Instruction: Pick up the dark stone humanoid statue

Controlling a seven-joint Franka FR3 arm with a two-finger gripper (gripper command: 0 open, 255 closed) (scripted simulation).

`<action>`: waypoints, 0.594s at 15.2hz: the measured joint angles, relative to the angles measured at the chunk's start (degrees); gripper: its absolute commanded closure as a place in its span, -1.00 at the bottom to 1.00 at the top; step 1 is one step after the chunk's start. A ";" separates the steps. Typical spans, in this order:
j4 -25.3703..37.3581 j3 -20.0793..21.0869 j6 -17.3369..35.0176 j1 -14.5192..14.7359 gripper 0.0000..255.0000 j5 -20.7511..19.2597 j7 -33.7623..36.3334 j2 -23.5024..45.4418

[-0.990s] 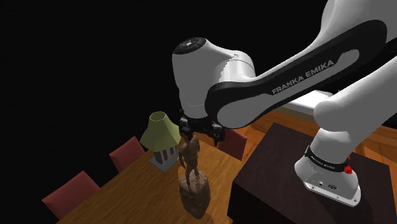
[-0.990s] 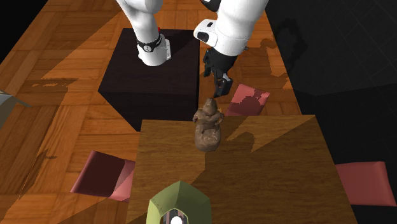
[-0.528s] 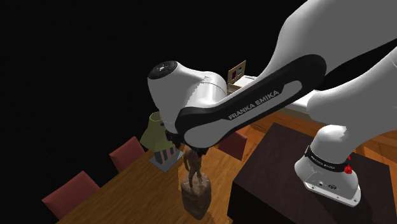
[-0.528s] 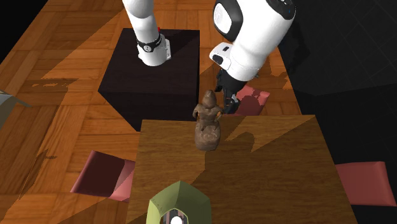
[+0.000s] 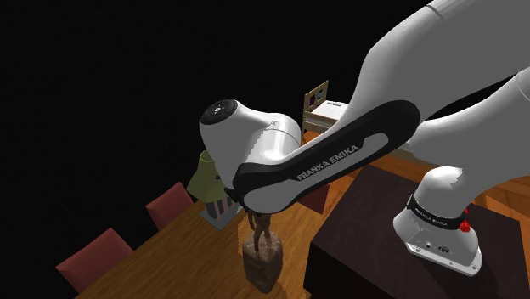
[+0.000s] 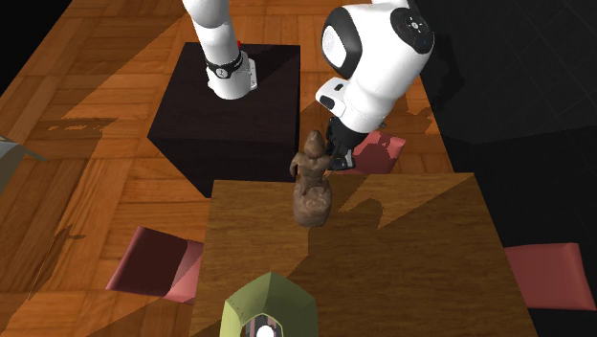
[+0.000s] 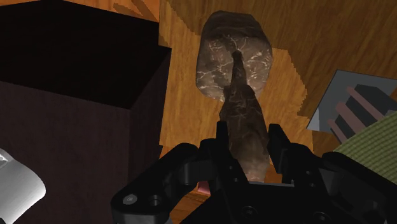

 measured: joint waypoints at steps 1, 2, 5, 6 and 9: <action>0.03 0.03 0.01 -0.05 1.00 0.04 -0.01 -0.01; 0.05 0.05 0.02 -0.08 1.00 0.06 -0.01 -0.02; 0.05 0.05 0.02 -0.08 1.00 0.08 -0.01 -0.01; 0.05 0.04 0.02 -0.08 1.00 0.08 0.00 -0.01; -0.08 -0.43 -0.18 0.36 1.00 -0.24 0.10 0.27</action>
